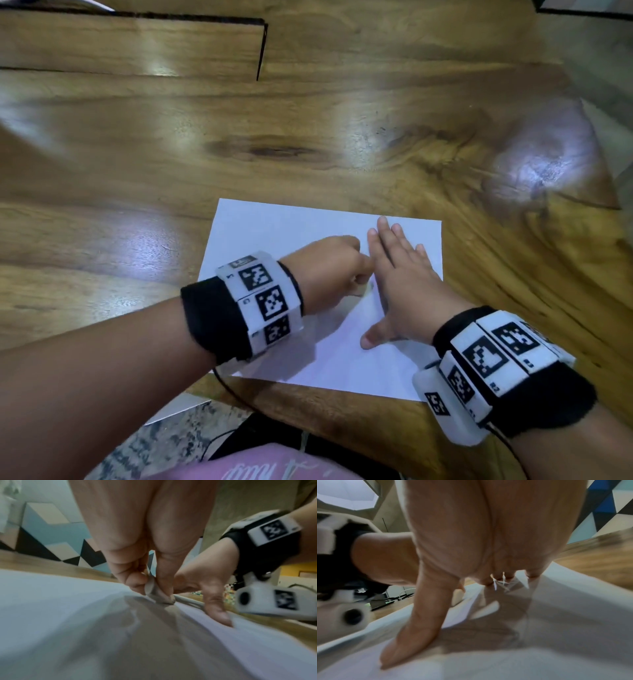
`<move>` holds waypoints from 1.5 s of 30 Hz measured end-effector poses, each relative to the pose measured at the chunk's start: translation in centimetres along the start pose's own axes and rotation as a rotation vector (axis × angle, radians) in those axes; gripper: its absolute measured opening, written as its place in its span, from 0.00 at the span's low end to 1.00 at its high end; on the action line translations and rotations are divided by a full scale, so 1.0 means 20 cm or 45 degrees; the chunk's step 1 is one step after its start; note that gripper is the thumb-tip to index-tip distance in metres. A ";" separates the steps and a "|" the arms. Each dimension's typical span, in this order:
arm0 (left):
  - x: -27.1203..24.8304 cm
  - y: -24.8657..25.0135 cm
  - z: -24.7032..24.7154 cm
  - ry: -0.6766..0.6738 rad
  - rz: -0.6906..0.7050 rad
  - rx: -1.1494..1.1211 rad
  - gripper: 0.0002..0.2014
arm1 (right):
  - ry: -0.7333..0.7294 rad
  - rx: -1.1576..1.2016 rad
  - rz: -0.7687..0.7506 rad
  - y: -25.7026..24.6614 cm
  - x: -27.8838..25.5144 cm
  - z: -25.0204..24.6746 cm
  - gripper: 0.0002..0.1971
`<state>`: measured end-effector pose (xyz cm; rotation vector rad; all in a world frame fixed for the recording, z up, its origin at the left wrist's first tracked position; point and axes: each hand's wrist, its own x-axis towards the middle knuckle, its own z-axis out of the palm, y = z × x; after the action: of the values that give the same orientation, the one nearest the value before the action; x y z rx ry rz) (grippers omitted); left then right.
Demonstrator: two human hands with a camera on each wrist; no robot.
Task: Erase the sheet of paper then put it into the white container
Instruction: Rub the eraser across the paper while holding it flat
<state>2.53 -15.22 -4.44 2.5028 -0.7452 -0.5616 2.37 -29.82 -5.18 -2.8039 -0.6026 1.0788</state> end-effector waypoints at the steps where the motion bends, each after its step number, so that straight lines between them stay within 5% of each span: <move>1: -0.04 0.00 0.03 -0.005 0.017 -0.017 0.04 | 0.000 -0.004 -0.004 0.00 0.00 0.00 0.75; 5: -0.24 0.01 0.13 -0.173 0.085 -0.046 0.08 | 0.007 0.037 -0.004 0.01 0.00 0.01 0.74; 10: -0.19 -0.02 0.12 -0.234 -0.016 -0.178 0.04 | 0.047 0.178 -0.014 0.03 -0.01 0.00 0.73; 15: -0.05 -0.10 -0.06 0.120 -0.230 -0.155 0.06 | 0.121 0.285 0.054 0.12 -0.01 -0.04 0.66; 20: 0.17 -0.13 -0.19 0.264 -0.457 -0.231 0.07 | 0.173 0.322 0.031 0.11 -0.01 -0.03 0.63; 28: 0.26 -0.08 -0.12 0.284 -0.406 -0.157 0.03 | 0.204 0.326 0.024 0.12 0.01 0.00 0.63; 33: 0.16 -0.07 -0.10 -0.049 -0.254 -0.087 0.02 | 0.210 0.332 0.022 0.13 0.01 0.01 0.63; 39: 0.31 -0.07 -0.15 0.250 -0.319 -0.010 0.04 | 0.223 0.308 0.015 0.13 0.01 0.00 0.63; 45: 0.16 -0.06 -0.10 -0.139 -0.135 0.054 0.03 | 0.223 0.320 0.017 0.13 0.02 0.01 0.63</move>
<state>6.46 -15.59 -4.24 2.5790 -0.6736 -0.7321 3.34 -32.03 -6.04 -2.6479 -0.4002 0.8331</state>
